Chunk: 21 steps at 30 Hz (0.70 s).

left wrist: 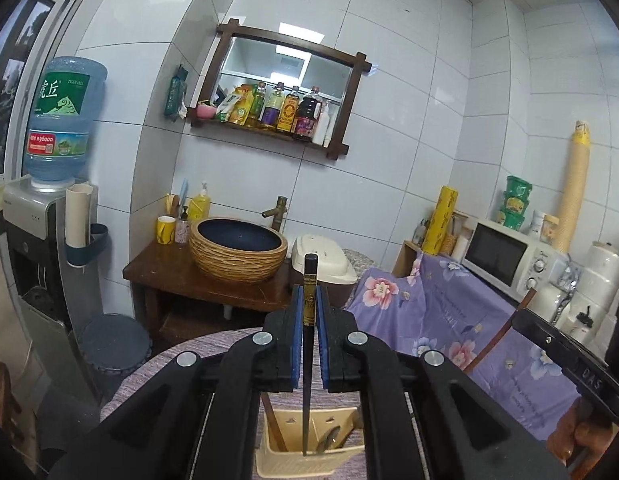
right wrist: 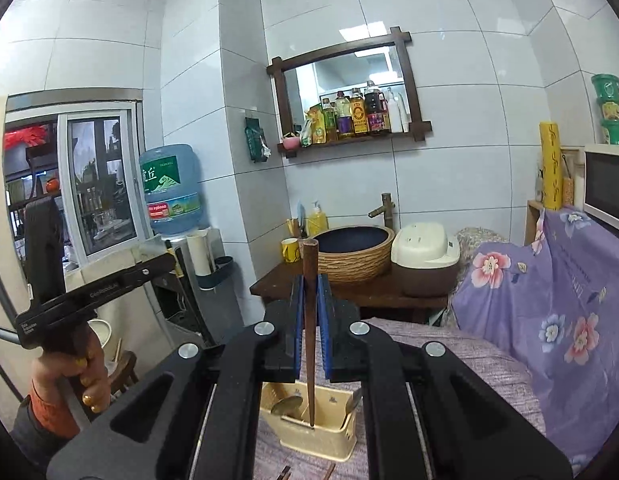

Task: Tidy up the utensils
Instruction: 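Lower both chopsticks into the holder and open both tools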

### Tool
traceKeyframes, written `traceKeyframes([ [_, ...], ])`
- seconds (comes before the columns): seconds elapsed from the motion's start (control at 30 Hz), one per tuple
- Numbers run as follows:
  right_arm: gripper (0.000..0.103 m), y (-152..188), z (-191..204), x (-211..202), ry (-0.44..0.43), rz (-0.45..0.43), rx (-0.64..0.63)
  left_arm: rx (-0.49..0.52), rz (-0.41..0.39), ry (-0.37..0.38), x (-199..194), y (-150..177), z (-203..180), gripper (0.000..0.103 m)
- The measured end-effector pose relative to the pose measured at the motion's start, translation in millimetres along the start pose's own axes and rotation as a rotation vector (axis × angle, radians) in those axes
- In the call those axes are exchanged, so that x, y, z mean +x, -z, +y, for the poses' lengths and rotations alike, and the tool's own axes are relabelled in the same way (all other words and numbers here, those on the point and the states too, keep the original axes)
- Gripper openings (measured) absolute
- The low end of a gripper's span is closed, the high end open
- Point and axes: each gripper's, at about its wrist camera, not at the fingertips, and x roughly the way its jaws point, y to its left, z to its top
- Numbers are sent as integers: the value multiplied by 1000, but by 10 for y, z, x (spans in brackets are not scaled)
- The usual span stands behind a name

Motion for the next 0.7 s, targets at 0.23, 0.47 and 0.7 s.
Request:
traceKeyframes([
  [0.23,8,494,-97,482,29,72,17,-12,67,-11,372,512,130,8],
  [0.47,8,937,-156,755,52,154,28,-14,167,-25,588,940,252,8],
  [0.7,8,1119,-250,868,62,192,53,-35,245,-19,717,1203,350,8],
])
